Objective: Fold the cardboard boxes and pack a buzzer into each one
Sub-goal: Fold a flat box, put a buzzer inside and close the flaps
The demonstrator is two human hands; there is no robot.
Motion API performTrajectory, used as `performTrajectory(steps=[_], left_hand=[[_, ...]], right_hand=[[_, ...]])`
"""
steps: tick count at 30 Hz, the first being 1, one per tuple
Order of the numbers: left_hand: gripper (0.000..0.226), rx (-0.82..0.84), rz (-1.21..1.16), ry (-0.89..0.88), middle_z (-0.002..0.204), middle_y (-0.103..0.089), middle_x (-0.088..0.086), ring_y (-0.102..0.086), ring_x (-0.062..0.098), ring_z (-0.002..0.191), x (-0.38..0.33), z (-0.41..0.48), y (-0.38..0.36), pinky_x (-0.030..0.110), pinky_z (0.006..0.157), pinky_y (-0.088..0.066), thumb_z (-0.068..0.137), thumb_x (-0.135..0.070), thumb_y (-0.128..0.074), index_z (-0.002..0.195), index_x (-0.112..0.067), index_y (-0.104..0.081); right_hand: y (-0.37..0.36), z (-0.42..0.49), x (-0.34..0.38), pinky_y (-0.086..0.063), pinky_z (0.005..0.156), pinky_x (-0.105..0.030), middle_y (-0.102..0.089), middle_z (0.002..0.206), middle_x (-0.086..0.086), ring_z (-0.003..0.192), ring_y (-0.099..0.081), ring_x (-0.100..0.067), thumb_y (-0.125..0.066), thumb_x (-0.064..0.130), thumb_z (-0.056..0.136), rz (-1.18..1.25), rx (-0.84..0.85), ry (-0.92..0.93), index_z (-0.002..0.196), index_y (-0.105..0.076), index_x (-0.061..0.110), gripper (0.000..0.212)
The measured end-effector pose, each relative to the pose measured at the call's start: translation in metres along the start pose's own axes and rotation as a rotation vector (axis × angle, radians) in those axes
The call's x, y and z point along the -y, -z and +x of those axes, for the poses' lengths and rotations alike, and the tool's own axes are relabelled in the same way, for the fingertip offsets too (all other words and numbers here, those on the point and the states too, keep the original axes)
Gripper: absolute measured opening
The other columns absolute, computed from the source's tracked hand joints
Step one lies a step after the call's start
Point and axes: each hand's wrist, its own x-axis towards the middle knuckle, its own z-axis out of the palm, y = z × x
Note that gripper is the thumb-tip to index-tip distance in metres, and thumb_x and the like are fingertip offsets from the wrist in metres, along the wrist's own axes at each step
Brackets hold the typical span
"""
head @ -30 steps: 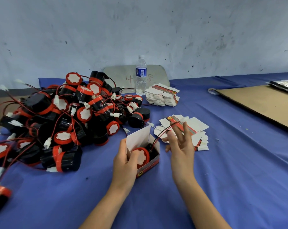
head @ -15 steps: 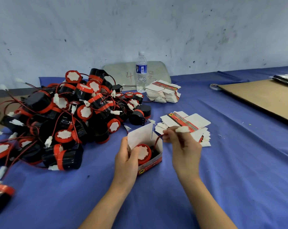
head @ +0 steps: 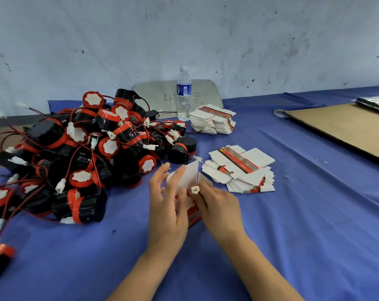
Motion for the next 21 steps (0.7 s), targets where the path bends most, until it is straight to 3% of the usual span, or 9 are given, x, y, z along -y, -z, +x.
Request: performTrajectory(steps=[2,5,10,12,15,18,21], left_hand=[[0.033,0.029,0.042,-0.004,0.149,-0.026,-0.004,-0.025,0.003,0.139,0.000,-0.003,-0.002,0.025,0.108,-0.032,0.098,-0.033,-0.036,0.128,-0.039,-0.048],[0.026,0.054,0.118,-0.015,0.152,-0.023,-0.002,-0.018,0.004,0.140,0.002,-0.006,-0.004,0.039,0.109,-0.031,0.098,-0.026,-0.044,0.118,-0.032,-0.058],[0.021,0.020,0.293,0.057,0.156,-0.021,0.010,-0.022,0.029,0.143,-0.003,-0.007,-0.006,0.057,0.102,-0.038,0.090,-0.006,-0.061,0.105,-0.019,-0.069],[0.027,0.011,0.332,0.106,0.160,0.000,0.001,-0.009,0.033,0.147,-0.009,-0.010,-0.010,0.068,0.103,-0.031,0.091,-0.007,-0.060,0.114,-0.022,-0.064],[0.059,0.032,0.378,0.160,0.155,0.033,-0.012,0.015,0.029,0.147,-0.014,-0.015,-0.016,0.076,0.104,-0.017,0.088,0.000,-0.064,0.131,-0.034,-0.042],[0.075,0.066,0.400,0.143,0.155,0.032,-0.008,0.019,0.027,0.146,-0.016,-0.015,-0.016,0.077,0.103,-0.015,0.080,0.006,-0.070,0.131,-0.037,-0.037],[0.079,0.088,0.393,0.087,0.159,0.019,-0.001,0.014,0.029,0.147,-0.014,-0.012,-0.014,0.076,0.104,-0.015,0.076,0.003,-0.076,0.132,-0.040,-0.041]], right_hand=[[-0.003,0.001,-0.002,-0.038,0.061,-0.034,-0.064,0.090,-0.002,0.073,-0.055,-0.027,-0.040,0.020,0.101,-0.060,0.135,-0.092,0.106,-0.054,0.018,0.014],[-0.002,0.003,-0.003,-0.043,0.065,-0.033,-0.065,0.085,0.001,0.077,-0.061,-0.024,-0.035,0.026,0.102,0.013,0.132,-0.207,0.129,-0.031,0.028,0.027],[-0.003,0.003,-0.007,-0.039,0.058,-0.033,-0.064,0.079,0.005,0.073,-0.061,-0.021,-0.036,0.021,0.099,0.034,0.104,-0.278,0.121,-0.009,0.038,0.038],[-0.006,0.003,-0.007,-0.033,0.054,-0.032,-0.056,0.074,0.005,0.073,-0.061,-0.024,-0.038,0.018,0.097,-0.014,0.113,-0.281,0.118,-0.007,0.037,0.041],[-0.005,0.003,-0.004,-0.030,0.057,-0.033,-0.053,0.081,0.002,0.082,-0.061,-0.029,-0.040,0.016,0.094,-0.102,0.155,-0.287,0.122,-0.010,0.033,0.045],[-0.003,0.002,-0.003,-0.027,0.055,-0.032,-0.060,0.110,0.003,0.086,-0.061,-0.029,-0.040,0.014,0.091,-0.223,0.238,-0.249,0.131,-0.018,0.026,0.047],[-0.002,0.001,-0.004,-0.018,0.048,-0.029,-0.058,0.120,0.004,0.088,-0.062,-0.028,-0.040,0.016,0.092,-0.338,0.322,-0.191,0.139,-0.021,0.019,0.051]])
